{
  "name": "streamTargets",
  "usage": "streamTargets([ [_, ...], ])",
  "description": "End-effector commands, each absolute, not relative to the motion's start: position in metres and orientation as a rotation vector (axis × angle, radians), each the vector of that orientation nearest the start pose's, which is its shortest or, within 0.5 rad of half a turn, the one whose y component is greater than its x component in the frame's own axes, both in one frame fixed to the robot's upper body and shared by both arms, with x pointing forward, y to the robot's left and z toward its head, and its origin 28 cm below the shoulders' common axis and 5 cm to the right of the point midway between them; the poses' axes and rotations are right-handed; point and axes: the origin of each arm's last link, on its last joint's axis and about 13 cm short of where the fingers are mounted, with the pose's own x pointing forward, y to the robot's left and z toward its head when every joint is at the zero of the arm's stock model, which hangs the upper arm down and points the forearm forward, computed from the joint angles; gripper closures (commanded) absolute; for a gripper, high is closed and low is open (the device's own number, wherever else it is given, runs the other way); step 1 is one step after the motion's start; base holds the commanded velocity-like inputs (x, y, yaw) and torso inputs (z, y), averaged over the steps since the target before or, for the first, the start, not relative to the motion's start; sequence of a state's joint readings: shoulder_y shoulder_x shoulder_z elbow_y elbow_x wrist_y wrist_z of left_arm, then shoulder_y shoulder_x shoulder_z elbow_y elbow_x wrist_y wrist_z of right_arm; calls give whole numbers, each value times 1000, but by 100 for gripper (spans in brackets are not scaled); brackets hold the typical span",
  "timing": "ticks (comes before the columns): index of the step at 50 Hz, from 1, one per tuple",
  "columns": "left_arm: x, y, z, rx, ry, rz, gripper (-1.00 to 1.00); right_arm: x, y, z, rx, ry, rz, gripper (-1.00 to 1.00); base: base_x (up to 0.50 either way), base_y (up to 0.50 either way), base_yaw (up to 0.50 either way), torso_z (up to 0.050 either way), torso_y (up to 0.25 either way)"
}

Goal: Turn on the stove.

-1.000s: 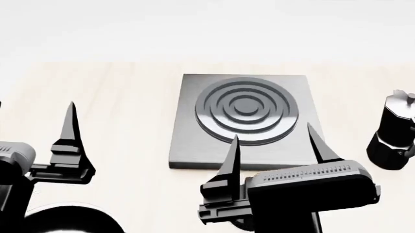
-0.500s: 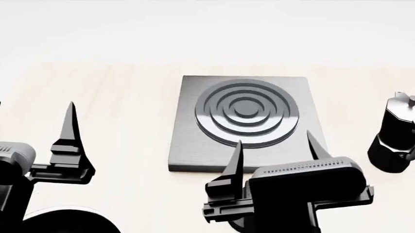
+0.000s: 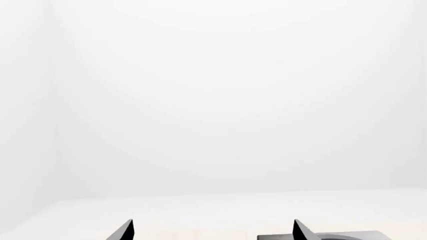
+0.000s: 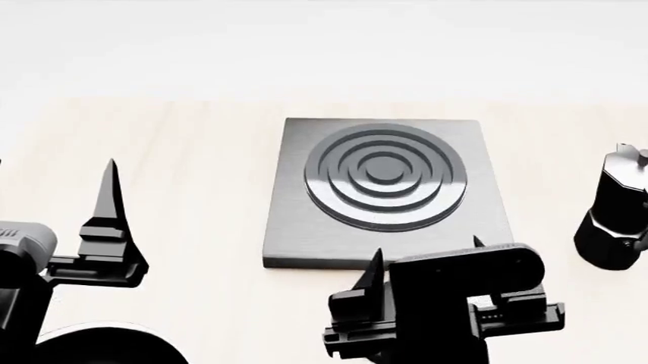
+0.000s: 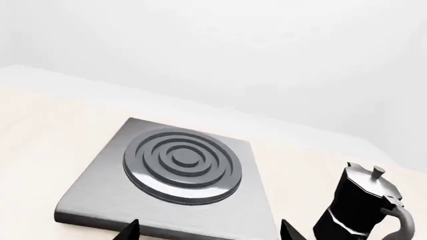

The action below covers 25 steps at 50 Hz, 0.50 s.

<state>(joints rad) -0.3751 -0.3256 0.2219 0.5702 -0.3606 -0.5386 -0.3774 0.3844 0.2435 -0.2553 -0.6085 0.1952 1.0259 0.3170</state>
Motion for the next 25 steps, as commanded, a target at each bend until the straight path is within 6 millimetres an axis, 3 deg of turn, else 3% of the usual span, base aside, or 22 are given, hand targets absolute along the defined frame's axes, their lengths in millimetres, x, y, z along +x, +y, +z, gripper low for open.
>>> streamTargets([
  [1,243,206,170,25,-310,-21,-100,239,-89,141,-193,157,3,-100,0,0,0,0,0],
  [25,243,206,169,25,-309,-22,-100,249,-91,126,-146,230,4,-100,0,0,0,0,0],
])
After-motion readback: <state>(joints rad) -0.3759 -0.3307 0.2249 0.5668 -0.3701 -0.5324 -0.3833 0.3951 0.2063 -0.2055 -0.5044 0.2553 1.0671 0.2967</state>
